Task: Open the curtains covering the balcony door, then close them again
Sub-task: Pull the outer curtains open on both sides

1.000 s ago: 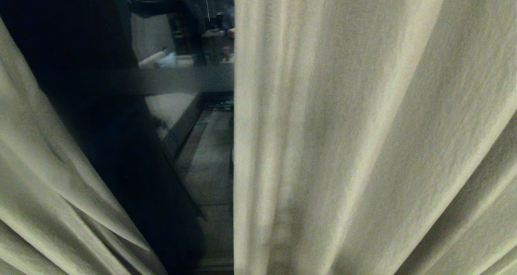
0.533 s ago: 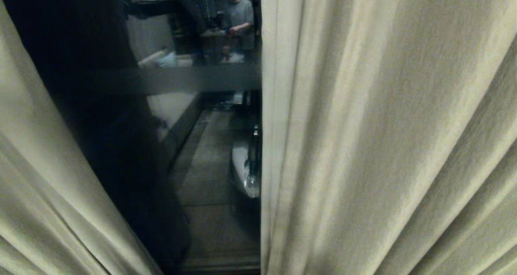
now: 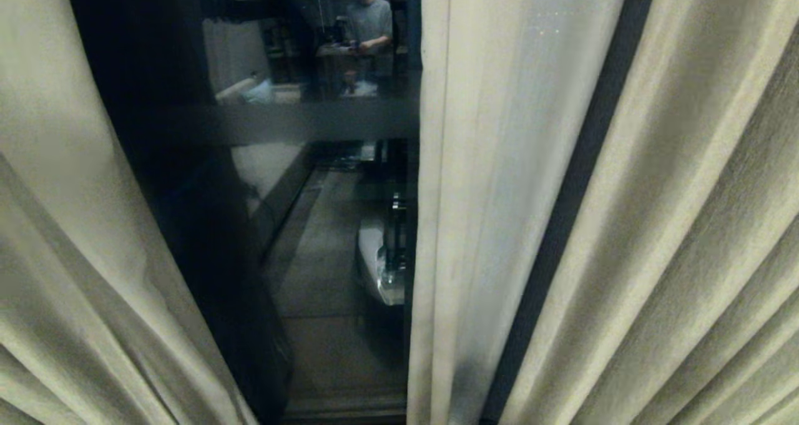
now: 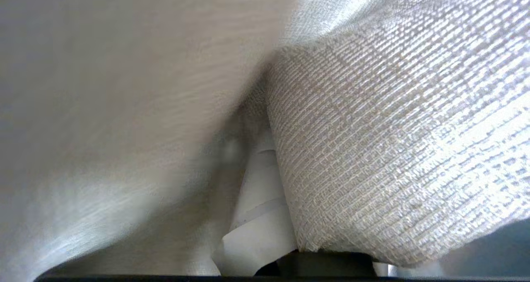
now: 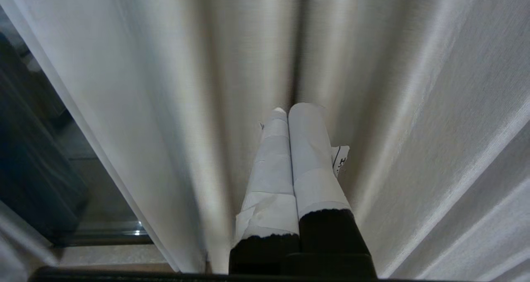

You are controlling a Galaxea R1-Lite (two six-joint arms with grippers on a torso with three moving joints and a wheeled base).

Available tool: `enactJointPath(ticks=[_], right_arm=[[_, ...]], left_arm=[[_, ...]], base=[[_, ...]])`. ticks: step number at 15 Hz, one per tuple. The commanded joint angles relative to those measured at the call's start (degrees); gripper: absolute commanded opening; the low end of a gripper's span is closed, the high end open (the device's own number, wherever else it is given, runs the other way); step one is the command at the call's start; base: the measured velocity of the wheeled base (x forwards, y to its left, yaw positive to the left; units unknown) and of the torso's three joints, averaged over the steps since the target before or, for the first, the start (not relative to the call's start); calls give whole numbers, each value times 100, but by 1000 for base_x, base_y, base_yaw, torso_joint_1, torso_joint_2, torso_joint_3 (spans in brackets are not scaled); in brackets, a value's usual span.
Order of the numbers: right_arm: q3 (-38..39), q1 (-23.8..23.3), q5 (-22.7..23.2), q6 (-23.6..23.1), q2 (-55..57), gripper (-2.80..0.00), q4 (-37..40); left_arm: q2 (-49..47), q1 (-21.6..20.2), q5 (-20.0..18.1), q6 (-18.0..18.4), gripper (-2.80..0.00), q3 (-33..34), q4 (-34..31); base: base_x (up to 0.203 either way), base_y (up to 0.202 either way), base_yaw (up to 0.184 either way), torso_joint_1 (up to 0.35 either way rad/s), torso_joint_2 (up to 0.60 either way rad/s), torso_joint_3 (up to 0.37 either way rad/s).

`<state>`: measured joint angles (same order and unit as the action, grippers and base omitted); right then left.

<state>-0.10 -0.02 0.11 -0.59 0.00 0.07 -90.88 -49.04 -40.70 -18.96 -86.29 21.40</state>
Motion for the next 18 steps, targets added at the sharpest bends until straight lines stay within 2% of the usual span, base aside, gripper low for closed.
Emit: enactJointPath(ticks=[1,3,4,10,14,18], right_arm=[[1,2,-2,-3,9,-280,1],[1,2,7,-3,9,-280,1],[1,2,7,-3,9,-280,1],[1,2,-1,-3,9,-280,1],[1,2,-2,-3,9,-280,1],[1,2,7,-3,9,-280,1]], left_arm=[[322,147,-49,-6,-280,342,34],[598,318,-60,14,-280,796,52],[737,359,-60,18,0,990,53],[1555,519,-65,-64,0,1760,10],[2408,560,-69,-264,0,2464,-18],[3371,670,-86,-275,0,3050,-392]], base=[[0,0,0,0,0,0],[0,0,0,0,0,0],[0,0,0,0,0,0],[0,0,0,0,0,0],[0,0,0,0,0,0],[0,0,0,0,0,0]])
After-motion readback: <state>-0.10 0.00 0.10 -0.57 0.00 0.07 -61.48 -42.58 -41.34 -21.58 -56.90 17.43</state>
